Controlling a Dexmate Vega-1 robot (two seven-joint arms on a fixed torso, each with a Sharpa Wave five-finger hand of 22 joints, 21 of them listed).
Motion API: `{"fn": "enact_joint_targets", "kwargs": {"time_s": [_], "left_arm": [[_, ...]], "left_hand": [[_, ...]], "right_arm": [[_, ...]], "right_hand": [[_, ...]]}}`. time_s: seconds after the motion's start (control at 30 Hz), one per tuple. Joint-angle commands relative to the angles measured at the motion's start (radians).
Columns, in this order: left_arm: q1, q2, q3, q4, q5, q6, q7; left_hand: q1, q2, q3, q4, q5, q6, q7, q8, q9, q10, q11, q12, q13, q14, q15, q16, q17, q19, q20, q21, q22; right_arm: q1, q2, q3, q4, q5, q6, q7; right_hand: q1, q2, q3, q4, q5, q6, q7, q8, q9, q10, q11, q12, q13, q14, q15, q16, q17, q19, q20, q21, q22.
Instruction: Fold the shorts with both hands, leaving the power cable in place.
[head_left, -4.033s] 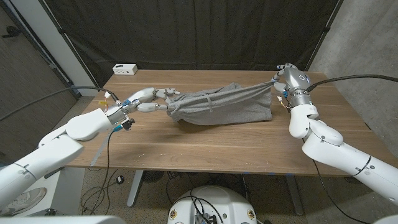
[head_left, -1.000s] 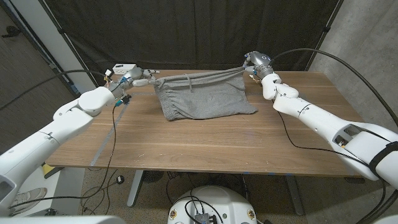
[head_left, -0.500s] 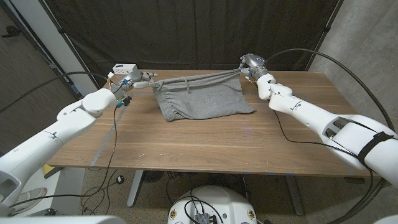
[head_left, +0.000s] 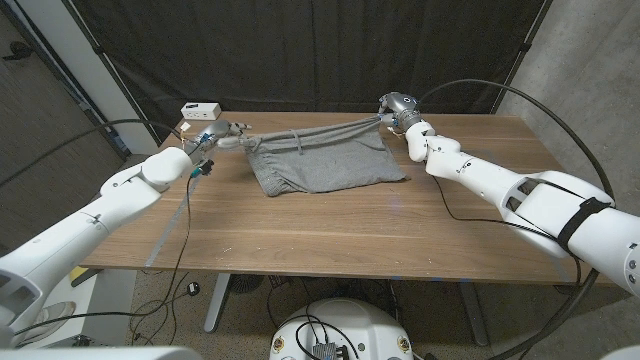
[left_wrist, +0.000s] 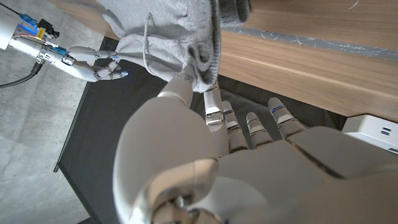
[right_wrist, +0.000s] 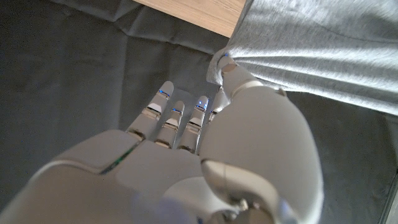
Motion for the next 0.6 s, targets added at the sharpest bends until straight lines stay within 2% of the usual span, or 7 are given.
{"fn": "enact_joint_targets", "kwargs": {"time_s": [0.03,0.1,0.13,0.23,0.3,0.47,0.6], "left_arm": [[-0.012,-0.001,0.033,-0.014,0.058,0.081,0.034],[-0.013,0.0,0.038,-0.021,0.071,0.098,0.044],[-0.014,0.0,0.04,-0.022,0.075,0.104,0.045],[-0.019,-0.001,0.044,-0.02,0.074,0.113,0.04],[-0.019,0.0,0.046,-0.022,0.077,0.121,0.043],[-0.01,-0.001,0.04,-0.034,0.079,0.132,0.068],[0.013,0.001,0.026,-0.063,0.096,0.146,0.124]], "left_hand": [[-0.006,0.024,0.0,0.011,-0.015,-0.042,0.004,-0.028,-0.003,-0.008,0.008,0.0,0.007,-0.001,0.015,-0.002,0.001,0.0,0.014,0.008,0.006],[-0.007,0.033,0.003,0.016,-0.023,-0.068,0.007,-0.048,-0.008,-0.017,0.015,-0.002,0.008,-0.003,0.023,-0.003,0.001,-0.001,0.02,0.008,0.007],[-0.007,0.036,0.004,0.017,-0.024,-0.076,0.004,-0.054,-0.01,-0.02,0.017,-0.002,0.008,-0.003,0.024,-0.003,0.001,-0.001,0.02,0.009,0.008],[-0.014,0.034,0.01,0.028,-0.048,-0.217,-0.029,-0.147,-0.04,-0.056,0.025,-0.004,0.012,-0.014,0.032,-0.004,0.003,-0.008,0.02,0.011,0.012],[-0.02,0.034,0.01,0.034,-0.057,-0.292,-0.041,-0.184,-0.053,-0.075,0.026,-0.005,0.014,-0.022,0.034,-0.005,0.003,-0.018,0.019,0.009,0.013],[-0.035,0.035,0.009,0.045,-0.072,-0.484,-0.076,-0.21,-0.083,-0.113,0.031,-0.007,0.016,-0.031,0.037,-0.002,0.004,-0.029,0.022,0.011,0.016],[-0.046,0.043,0.007,0.059,-0.076,-0.529,-0.079,-0.207,-0.092,-0.124,0.034,-0.007,0.017,-0.032,0.038,0.0,0.006,-0.025,0.022,0.014,0.018]], "right_arm": [[0.033,0.03,-0.048,0.075,0.018,0.015,0.018],[0.033,0.026,-0.052,0.064,0.019,-0.001,0.028],[0.034,0.021,-0.055,0.055,0.018,-0.009,0.044],[0.039,0.005,-0.062,0.017,0.021,-0.049,0.122],[0.032,-0.004,-0.053,0.006,0.031,-0.041,0.119],[0.014,-0.043,-0.036,-0.073,0.038,-0.075,0.156],[-0.019,-0.08,-0.011,-0.152,0.038,-0.097,0.137]], "right_hand": [[-0.01,0.005,0.008,0.005,0.009,-0.013,0.0,-0.007,0.006,0.004,-0.002,-0.005,0.003,0.009,-0.091,0.001,0.002,0.008,0.002,-0.005,0.001],[-0.011,0.009,0.009,0.006,0.009,-0.018,-0.005,-0.009,0.006,0.002,-0.001,-0.006,0.003,0.008,-0.09,0.0,0.003,0.007,0.001,-0.005,0.001],[-0.012,0.011,0.012,0.004,0.008,-0.051,-0.015,-0.025,0.005,-0.006,-0.003,-0.009,0.004,0.007,-0.089,-0.001,0.002,0.007,0.003,-0.005,0.001],[-0.023,0.011,0.015,0.004,0.006,-0.143,-0.04,-0.073,0.001,-0.036,0.006,-0.016,0.004,0.003,-0.084,-0.005,0.001,0.007,0.005,-0.007,0.001],[-0.037,0.011,0.013,0.009,0.005,-0.181,-0.046,-0.093,-0.001,-0.057,0.012,-0.02,0.005,-0.002,-0.078,-0.007,0.002,0.003,0.009,-0.008,0.001],[-0.071,0.013,0.007,0.022,0.003,-0.256,-0.057,-0.124,-0.001,-0.089,0.02,-0.021,0.006,-0.004,-0.073,-0.007,0.003,-0.002,0.014,-0.011,0.001],[-0.09,0.027,0.006,0.035,0.003,-0.267,-0.053,-0.125,-0.001,-0.094,0.029,-0.018,0.006,-0.006,-0.069,-0.005,0.007,-0.003,0.014,-0.011,0.002]]}}
